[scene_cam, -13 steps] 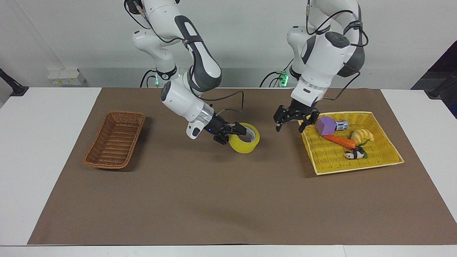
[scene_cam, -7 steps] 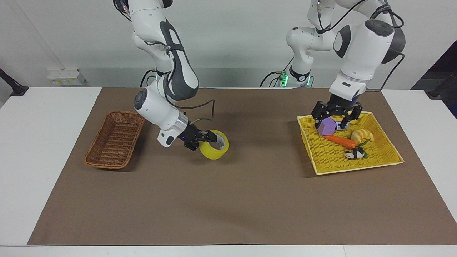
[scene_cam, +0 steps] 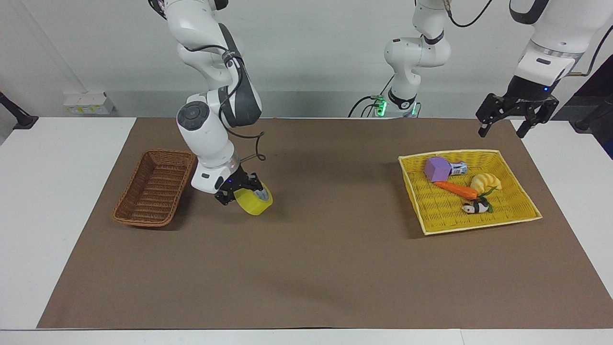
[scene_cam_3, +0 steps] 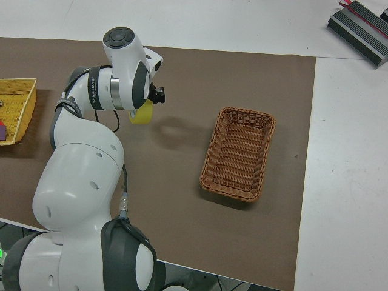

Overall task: Move tape to another basket
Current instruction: 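Carry the tape with the right gripper and lower it into the wicker basket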

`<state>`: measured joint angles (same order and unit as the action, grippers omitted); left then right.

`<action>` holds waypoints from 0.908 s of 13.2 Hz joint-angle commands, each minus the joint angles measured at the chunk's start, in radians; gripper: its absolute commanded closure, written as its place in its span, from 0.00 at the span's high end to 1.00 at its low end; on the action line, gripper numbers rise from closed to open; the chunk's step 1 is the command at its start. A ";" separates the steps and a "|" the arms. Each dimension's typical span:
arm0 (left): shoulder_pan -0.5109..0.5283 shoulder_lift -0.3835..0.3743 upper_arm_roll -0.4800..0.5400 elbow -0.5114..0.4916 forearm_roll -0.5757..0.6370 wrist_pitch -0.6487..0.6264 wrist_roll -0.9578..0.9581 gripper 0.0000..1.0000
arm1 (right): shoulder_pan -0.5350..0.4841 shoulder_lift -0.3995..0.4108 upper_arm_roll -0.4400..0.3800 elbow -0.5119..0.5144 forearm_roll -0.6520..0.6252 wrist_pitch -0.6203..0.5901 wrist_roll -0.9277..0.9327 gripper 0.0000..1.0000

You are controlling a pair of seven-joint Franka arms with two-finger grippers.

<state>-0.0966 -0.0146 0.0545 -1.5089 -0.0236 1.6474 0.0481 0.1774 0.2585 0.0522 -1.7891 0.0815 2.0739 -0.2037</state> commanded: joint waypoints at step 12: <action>0.025 -0.016 0.016 0.022 0.016 -0.083 0.039 1.00 | -0.272 -0.205 -0.003 -0.148 -0.158 -0.215 0.015 0.00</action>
<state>-0.0811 -0.0227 0.0767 -1.4938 -0.0210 1.5869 0.0809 -0.0719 0.1247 0.0368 -1.8503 -0.0539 1.8441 -0.2013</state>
